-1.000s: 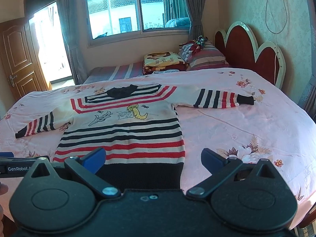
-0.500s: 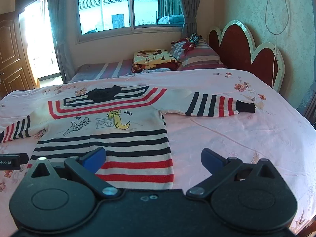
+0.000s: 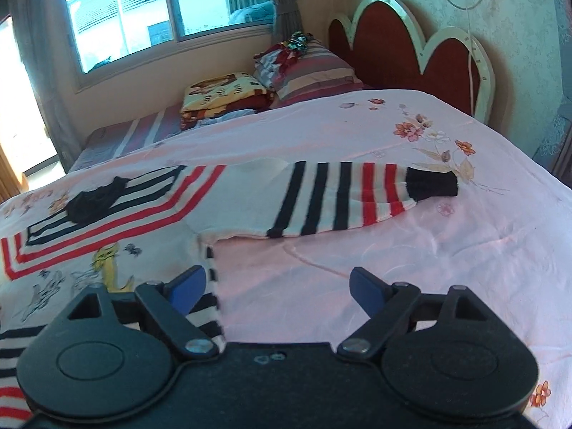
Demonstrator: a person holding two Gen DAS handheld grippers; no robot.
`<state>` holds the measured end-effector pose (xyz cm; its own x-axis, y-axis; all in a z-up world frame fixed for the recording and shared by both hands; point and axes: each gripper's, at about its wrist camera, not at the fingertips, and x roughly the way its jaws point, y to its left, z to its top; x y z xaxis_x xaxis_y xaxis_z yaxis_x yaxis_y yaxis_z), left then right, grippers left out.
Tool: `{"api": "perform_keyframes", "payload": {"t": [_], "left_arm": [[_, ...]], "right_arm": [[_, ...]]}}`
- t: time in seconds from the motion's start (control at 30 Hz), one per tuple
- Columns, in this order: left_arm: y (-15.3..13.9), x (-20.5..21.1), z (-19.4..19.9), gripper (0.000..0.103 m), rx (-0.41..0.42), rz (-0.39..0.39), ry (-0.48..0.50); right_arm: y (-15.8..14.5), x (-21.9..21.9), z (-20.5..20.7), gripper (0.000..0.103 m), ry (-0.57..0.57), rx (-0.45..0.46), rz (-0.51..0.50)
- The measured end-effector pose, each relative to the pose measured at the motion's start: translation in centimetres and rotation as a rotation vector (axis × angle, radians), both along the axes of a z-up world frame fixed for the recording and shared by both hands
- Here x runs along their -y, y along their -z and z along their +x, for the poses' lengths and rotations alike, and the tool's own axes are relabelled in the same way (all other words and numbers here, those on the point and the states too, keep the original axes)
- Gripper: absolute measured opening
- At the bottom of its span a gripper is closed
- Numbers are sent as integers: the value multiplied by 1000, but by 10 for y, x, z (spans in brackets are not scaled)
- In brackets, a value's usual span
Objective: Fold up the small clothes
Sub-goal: 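Grasp the black cuff of the sleeve nearest the right tool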
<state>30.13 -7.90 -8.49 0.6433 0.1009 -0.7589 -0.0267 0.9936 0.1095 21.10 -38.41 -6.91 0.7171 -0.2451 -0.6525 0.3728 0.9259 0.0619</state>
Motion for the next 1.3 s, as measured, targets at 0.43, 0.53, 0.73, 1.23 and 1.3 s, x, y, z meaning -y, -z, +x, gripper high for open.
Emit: {"api": "perform_keyframes", "payload": {"t": [0.43, 0.53, 0.73, 1.23, 1.3], "left_arm": [[43, 29, 83, 103, -51, 54, 3], [47, 29, 92, 103, -57, 54, -8], [52, 24, 103, 103, -54, 25, -1], [23, -20, 100, 103, 20, -77, 34], [18, -37, 100, 103, 26, -91, 8]], "right_arm": [[64, 121, 82, 73, 229, -114, 87], [72, 144, 91, 73, 288, -111, 124], [81, 183, 111, 67, 377, -76, 109], [9, 74, 150, 10, -49, 195, 124], [0, 20, 167, 10, -199, 208, 137]]}}
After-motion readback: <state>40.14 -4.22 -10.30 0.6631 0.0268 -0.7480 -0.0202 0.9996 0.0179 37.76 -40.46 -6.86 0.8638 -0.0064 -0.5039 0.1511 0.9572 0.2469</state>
